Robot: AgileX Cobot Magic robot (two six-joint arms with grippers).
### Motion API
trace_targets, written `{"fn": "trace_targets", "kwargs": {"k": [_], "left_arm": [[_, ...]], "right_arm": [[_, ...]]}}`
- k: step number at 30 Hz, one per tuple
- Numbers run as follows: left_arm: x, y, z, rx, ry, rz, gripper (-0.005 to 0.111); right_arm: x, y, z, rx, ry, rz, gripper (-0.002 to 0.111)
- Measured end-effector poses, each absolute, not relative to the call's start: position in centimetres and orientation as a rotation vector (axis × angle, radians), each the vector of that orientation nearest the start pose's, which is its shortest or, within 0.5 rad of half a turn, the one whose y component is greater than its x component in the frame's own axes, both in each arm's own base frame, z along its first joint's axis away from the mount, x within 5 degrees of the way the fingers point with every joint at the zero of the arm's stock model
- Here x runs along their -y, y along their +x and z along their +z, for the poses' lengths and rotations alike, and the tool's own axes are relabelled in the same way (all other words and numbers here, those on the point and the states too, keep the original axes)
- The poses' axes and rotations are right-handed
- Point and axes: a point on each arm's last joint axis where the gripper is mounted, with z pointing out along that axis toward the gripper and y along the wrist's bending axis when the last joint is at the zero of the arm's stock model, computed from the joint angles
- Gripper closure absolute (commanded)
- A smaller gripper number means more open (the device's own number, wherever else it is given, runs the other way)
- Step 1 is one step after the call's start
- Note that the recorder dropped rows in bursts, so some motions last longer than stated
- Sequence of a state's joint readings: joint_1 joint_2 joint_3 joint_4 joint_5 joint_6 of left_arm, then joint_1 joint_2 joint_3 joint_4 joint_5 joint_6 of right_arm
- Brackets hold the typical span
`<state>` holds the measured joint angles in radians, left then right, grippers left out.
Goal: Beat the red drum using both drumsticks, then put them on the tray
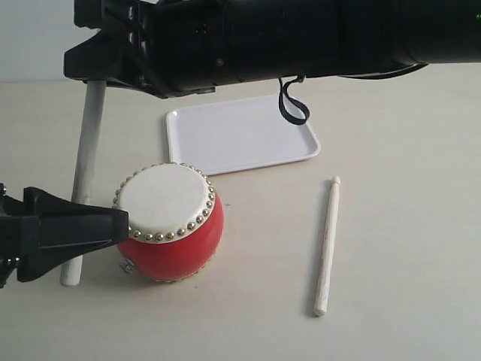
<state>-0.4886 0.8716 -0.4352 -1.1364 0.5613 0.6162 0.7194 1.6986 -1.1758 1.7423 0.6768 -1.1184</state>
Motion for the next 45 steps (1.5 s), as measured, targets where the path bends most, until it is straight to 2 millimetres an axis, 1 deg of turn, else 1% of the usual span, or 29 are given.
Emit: {"fn": "trace_targets", "kwargs": {"k": [2, 3, 4, 5, 7, 9, 11, 15, 16, 18, 20, 22, 24, 25, 27, 29, 33, 35, 38, 41, 45], "left_arm": [[11.2, 11.8, 25.3, -2.273, 0.347, -1.059, 0.048], [11.2, 11.8, 25.3, -2.272, 0.346, -1.058, 0.051], [11.2, 11.8, 25.3, -2.272, 0.346, -1.058, 0.054], [11.2, 11.8, 25.3, -2.272, 0.346, -1.058, 0.061], [11.2, 11.8, 25.3, -2.275, 0.340, -1.060, 0.070], [11.2, 11.8, 25.3, -2.275, 0.341, -1.060, 0.074], [11.2, 11.8, 25.3, -2.276, 0.337, -1.061, 0.073], [11.2, 11.8, 25.3, -2.278, 0.333, -1.063, 0.064], [11.2, 11.8, 25.3, -2.278, 0.333, -1.063, 0.063], [11.2, 11.7, 25.3, -2.279, 0.334, -1.065, 0.064], [11.2, 11.7, 25.3, -2.281, 0.338, -1.068, 0.072], [11.3, 11.6, 25.3, -2.287, 0.344, -1.077, 0.084], [11.3, 11.6, 25.3, -2.289, 0.348, -1.080, 0.100], [11.3, 11.6, 25.3, -2.292, 0.351, -1.080, 0.106], [11.3, 11.6, 25.3, -2.288, 0.367, -1.077, 0.107], [11.3, 11.6, 25.3, -2.286, 0.373, -1.075, 0.107], [11.3, 11.6, 25.3, -2.285, 0.376, -1.067, 0.107], [11.3, 11.6, 25.3, -2.282, 0.371, -1.063, 0.107], [11.1, 12.0, 25.4, -2.262, 0.341, -1.033, 0.107], [11.1, 12.1, 25.4, -2.254, 0.328, -1.021, 0.107], [10.9, 12.4, 25.4, -2.237, 0.316, -0.992, 0.107]], "right_arm": [[-29.2, 24.8, 29.2, -2.042, -0.574, 1.518, 0.108], [-29.2, 24.8, 29.2, -2.042, -0.574, 1.518, 0.108], [-29.2, 24.8, 29.2, -2.041, -0.576, 1.520, 0.108], [-29.2, 24.8, 29.2, -2.041, -0.576, 1.520, 0.108], [-29.2, 24.8, 29.2, -2.040, -0.579, 1.524, 0.108], [-29.3, 24.6, 29.3, -2.035, -0.593, 1.544, 0.108], [-29.3, 24.5, 29.3, -2.030, -0.606, 1.561, 0.108], [-29.3, 24.4, 29.4, -2.027, -0.615, 1.574, 0.108], [-29.3, 24.4, 29.4, -2.027, -0.615, 1.574, 0.108], [-29.3, 24.4, 29.4, -2.027, -0.615, 1.574, 0.108], [-29.3, 24.4, 29.4, -2.027, -0.615, 1.574, 0.108], [-29.3, 24.4, 29.4, -2.027, -0.615, 1.574, 0.108], [-29.4, 24.3, 29.4, -2.025, -0.618, 1.578, 0.108], [-29.4, 24.3, 29.4, -2.025, -0.618, 1.583, 0.108], [-29.4, 24.3, 29.4, -2.029, -0.608, 1.592, 0.107], [-29.4, 24.3, 29.4, -2.032, -0.604, 1.594, 0.103], [-29.3, 24.4, 29.3, -2.065, -0.581, 1.590, 0.083], [-29.2, 24.3, 29.2, -2.076, -0.597, 1.566, 0.074], [-28.9, 24.1, 29.9, -2.061, -0.617, 1.532, 0.063], [-28.2, 23.7, 31.5, -2.020, -0.615, 1.500, 0.061], [-26.1, 23.3, 34.2, -1.985, -0.561, 1.440, 0.061]]}}
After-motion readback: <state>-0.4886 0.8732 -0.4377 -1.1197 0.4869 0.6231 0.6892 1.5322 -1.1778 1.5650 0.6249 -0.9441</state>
